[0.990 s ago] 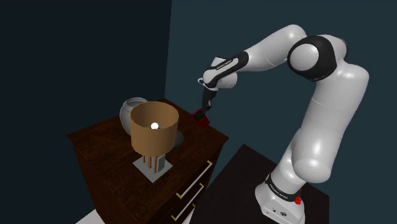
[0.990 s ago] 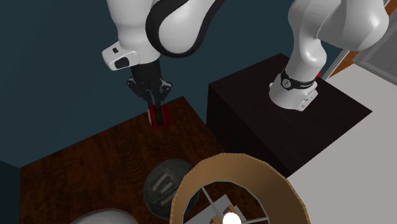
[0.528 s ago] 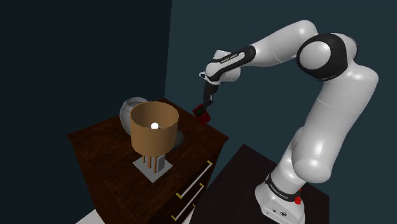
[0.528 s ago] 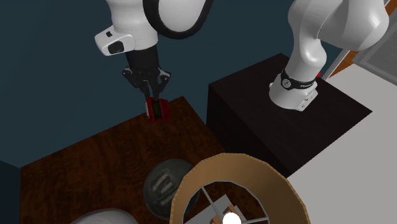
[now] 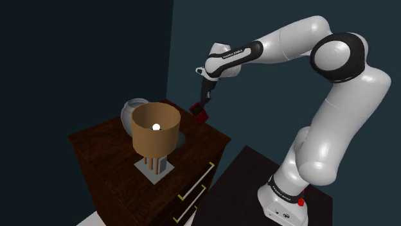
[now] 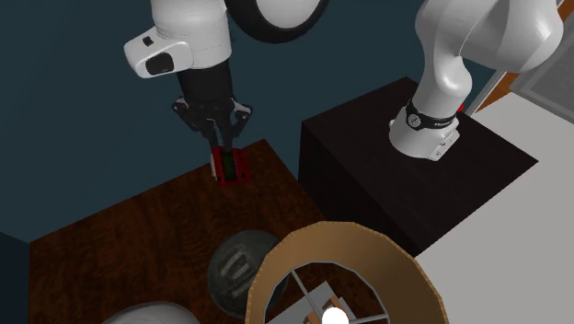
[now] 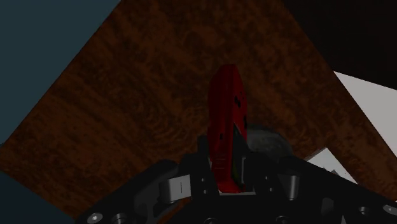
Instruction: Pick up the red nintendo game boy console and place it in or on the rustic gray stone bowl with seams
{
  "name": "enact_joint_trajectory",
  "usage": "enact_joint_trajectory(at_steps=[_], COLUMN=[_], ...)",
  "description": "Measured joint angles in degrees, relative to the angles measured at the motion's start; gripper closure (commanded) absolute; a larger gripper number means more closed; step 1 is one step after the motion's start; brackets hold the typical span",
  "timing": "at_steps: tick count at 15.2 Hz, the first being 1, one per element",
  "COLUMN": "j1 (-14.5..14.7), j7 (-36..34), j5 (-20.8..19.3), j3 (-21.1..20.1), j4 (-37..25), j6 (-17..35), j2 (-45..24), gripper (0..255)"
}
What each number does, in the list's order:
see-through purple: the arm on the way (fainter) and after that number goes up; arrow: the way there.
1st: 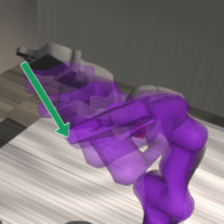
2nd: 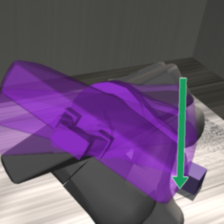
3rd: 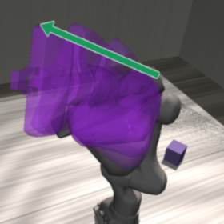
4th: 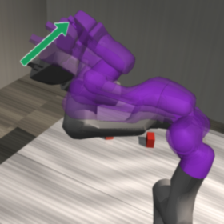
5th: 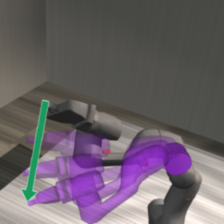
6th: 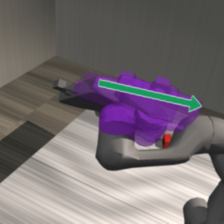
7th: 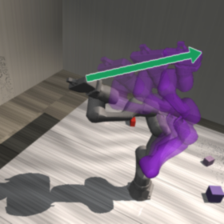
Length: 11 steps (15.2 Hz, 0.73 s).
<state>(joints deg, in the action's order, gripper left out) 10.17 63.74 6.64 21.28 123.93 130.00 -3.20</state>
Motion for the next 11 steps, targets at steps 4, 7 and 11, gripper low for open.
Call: enact_joint_trajectory(at_steps=[4, 7, 11], j1=[2.9, 4.9, 7.3], j7=[-5.6, -9.8, -14.6], j5=[-0.3, -0.9, -1.1], j3=[-2.5, -4.1, -6.2], j4=[-2.3, -4.2, -7.5], j6=[-1.0, -2.6, -4.2], j2=[-0.9, -0.9, -2.4], gripper=[255, 255, 255])
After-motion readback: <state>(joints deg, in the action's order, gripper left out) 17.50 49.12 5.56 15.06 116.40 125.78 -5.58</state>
